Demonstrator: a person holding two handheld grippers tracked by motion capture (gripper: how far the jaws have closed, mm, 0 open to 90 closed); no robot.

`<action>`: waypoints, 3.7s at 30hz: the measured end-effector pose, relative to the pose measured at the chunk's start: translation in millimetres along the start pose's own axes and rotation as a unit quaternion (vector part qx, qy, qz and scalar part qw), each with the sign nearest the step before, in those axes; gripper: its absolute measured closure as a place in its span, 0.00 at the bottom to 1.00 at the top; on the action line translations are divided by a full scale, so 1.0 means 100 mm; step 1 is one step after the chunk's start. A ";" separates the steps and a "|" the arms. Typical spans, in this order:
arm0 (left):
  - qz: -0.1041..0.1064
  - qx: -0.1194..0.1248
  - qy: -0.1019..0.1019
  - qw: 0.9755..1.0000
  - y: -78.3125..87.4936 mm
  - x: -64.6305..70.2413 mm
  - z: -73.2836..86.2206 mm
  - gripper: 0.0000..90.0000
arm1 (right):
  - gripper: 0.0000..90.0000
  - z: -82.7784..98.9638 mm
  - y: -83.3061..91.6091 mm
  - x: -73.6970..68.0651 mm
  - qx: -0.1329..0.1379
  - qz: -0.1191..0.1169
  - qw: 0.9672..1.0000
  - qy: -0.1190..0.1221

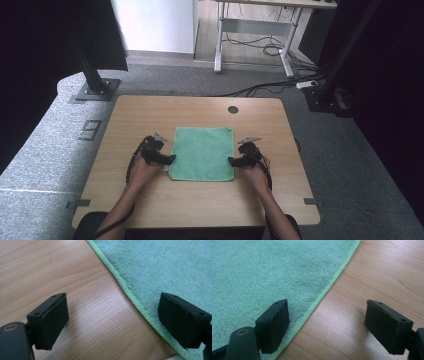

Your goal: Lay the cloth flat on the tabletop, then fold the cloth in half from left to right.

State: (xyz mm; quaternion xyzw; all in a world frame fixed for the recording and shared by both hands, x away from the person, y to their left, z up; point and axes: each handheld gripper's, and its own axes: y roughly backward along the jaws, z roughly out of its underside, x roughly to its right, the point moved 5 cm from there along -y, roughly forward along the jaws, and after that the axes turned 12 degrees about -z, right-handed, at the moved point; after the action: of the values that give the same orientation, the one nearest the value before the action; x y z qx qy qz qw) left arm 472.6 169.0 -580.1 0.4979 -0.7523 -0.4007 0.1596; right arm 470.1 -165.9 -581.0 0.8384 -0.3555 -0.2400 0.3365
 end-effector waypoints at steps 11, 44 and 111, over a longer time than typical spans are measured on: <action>0.022 0.015 -0.004 1.000 0.19 0.03 0.01 0.12 | 0.21 0.02 0.08 -0.03 0.014 -0.012 1.000 0.013; 0.013 0.029 -0.032 0.999 0.65 0.11 0.56 0.00 | 0.00 0.42 0.63 -0.18 0.050 -0.029 0.998 0.005; -0.001 0.024 -0.032 0.999 0.16 0.14 0.19 0.00 | 0.00 0.40 0.38 -0.35 0.045 -0.012 0.999 0.006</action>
State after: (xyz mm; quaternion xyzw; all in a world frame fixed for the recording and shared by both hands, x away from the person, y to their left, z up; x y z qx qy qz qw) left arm 443.6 168.1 -582.2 0.4897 -0.7658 -0.3983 0.1232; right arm 406.0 -174.8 -574.1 0.8581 -0.3544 -0.2228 0.2974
